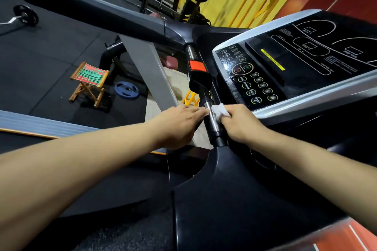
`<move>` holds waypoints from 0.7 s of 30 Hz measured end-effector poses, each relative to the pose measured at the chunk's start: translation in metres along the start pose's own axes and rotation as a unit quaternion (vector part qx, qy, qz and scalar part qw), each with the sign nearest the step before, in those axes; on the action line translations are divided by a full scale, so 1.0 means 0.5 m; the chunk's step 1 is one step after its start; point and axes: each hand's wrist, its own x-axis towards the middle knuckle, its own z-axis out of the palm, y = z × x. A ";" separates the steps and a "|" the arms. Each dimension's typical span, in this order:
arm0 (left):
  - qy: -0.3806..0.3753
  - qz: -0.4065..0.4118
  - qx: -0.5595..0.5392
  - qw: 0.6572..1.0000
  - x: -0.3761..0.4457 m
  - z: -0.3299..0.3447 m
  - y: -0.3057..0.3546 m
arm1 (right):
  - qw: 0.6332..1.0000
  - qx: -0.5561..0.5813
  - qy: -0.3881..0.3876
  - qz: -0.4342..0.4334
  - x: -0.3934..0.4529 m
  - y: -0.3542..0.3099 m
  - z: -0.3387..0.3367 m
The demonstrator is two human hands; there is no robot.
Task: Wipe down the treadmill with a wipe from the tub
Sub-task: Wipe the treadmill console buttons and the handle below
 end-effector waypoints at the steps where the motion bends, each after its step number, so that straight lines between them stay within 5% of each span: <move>1: 0.000 0.006 0.003 1.000 0.001 0.003 -0.001 | 0.999 0.020 0.006 0.024 0.028 -0.007 0.008; 7: -0.027 0.008 -0.008 1.000 0.000 0.008 -0.009 | 0.988 0.111 0.020 0.106 0.086 -0.023 0.022; 13: -0.036 0.002 -0.032 0.999 0.000 0.010 -0.015 | 0.976 0.137 -0.101 0.138 -0.024 0.017 -0.020; 21: -0.051 -0.010 -0.010 0.999 0.011 0.014 -0.015 | 0.986 0.108 -0.024 0.123 0.111 -0.045 0.007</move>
